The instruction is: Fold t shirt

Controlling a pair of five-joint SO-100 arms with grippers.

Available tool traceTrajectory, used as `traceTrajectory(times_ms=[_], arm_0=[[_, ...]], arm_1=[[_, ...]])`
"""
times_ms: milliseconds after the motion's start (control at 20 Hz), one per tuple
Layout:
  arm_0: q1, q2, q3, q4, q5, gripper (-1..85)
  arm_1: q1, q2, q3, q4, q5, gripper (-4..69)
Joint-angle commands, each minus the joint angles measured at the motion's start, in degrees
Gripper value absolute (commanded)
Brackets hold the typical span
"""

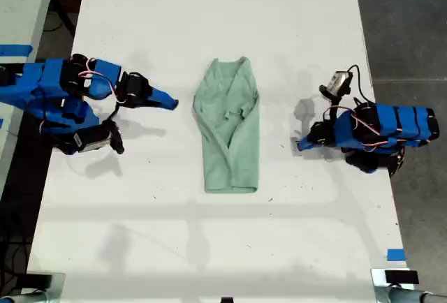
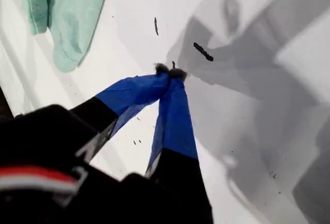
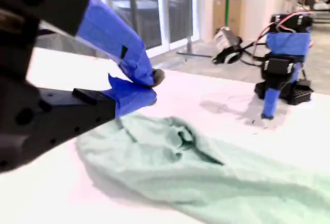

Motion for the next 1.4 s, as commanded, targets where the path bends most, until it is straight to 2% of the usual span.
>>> traceTrajectory(times_ms=[0, 150, 200, 250, 300, 1350], arm_0=[[-2.46, 15.64, 29.79, -7.91, -1.05, -0.1], [-1.05, 30.59, 35.95, -3.52, 1.41, -0.1], [-1.23, 39.02, 38.23, 0.79, 1.32, -0.1], [-1.49, 47.9, 39.2, 7.82, 1.49, -0.1], [-2.46, 47.37, 38.85, 9.4, 1.32, -0.1], [-2.46, 47.37, 38.85, 9.67, 0.53, 0.0]], arm_1=[[-0.26, 0.7, 1.49, -0.18, 0.53, -1.2], [-0.44, 0.7, 1.49, -0.18, 0.7, -1.2], [-0.44, 0.7, 1.49, -0.18, 0.7, -1.2], [-0.44, 0.7, 1.58, -0.18, 0.62, -1.2], [-0.53, 0.7, 1.58, -0.26, 0.7, -1.2], [-0.62, 0.7, 1.58, -0.35, 0.7, -1.2]])
